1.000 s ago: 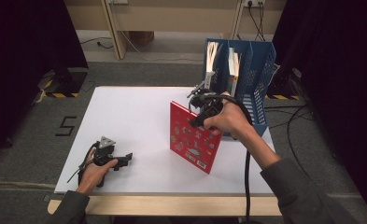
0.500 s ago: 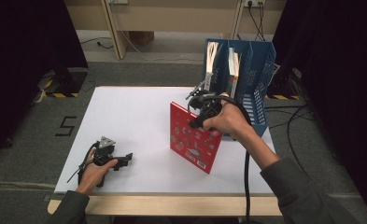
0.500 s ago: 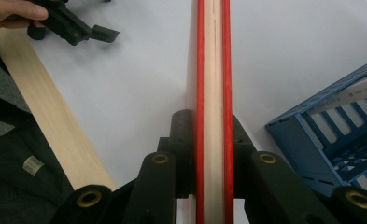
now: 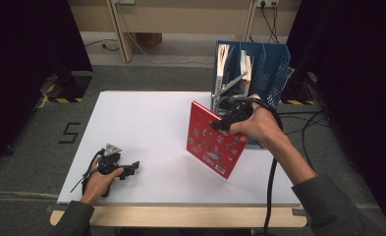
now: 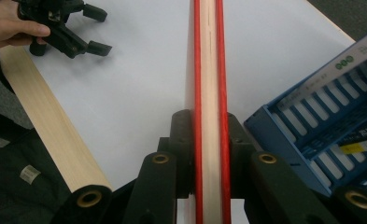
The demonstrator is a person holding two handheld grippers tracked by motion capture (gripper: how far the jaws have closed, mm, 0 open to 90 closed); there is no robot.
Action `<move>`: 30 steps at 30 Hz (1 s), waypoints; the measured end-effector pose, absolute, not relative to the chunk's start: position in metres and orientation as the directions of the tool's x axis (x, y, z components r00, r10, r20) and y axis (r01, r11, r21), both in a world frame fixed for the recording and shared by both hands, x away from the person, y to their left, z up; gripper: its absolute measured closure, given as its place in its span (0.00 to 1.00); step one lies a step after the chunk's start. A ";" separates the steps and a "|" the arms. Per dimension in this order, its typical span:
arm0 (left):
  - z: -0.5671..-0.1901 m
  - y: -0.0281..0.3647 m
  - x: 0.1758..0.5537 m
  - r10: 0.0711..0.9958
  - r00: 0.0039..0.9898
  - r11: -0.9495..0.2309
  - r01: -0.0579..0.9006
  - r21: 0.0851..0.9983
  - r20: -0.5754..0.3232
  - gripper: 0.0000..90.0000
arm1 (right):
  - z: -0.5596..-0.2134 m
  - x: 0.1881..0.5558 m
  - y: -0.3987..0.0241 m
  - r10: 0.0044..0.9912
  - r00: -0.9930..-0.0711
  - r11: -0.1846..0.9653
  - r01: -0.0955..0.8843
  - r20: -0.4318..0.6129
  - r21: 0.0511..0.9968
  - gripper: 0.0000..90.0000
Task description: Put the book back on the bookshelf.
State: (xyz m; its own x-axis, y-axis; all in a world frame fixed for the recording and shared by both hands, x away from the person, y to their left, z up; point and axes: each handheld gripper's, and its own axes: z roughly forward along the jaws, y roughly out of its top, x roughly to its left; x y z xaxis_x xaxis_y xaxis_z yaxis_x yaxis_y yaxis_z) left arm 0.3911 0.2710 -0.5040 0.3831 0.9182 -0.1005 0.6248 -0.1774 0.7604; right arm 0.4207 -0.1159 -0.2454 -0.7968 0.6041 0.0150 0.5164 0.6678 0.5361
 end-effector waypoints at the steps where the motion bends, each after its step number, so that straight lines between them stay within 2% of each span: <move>1: -0.504 0.271 0.391 0.918 0.383 -0.178 0.625 0.760 -0.100 0.12 | -0.244 0.420 -0.120 0.610 -0.792 0.663 0.521 0.014 0.538 0.88; 13: -0.504 0.271 0.391 0.919 0.383 -0.179 0.625 0.760 -0.098 0.12 | -0.239 0.412 -0.168 0.677 -0.735 0.597 0.585 0.046 0.549 0.87; 30: -0.504 0.271 0.392 0.917 0.386 -0.181 0.625 0.759 -0.098 0.12 | -0.222 0.400 -0.221 0.751 -0.658 0.502 0.625 0.058 0.598 0.87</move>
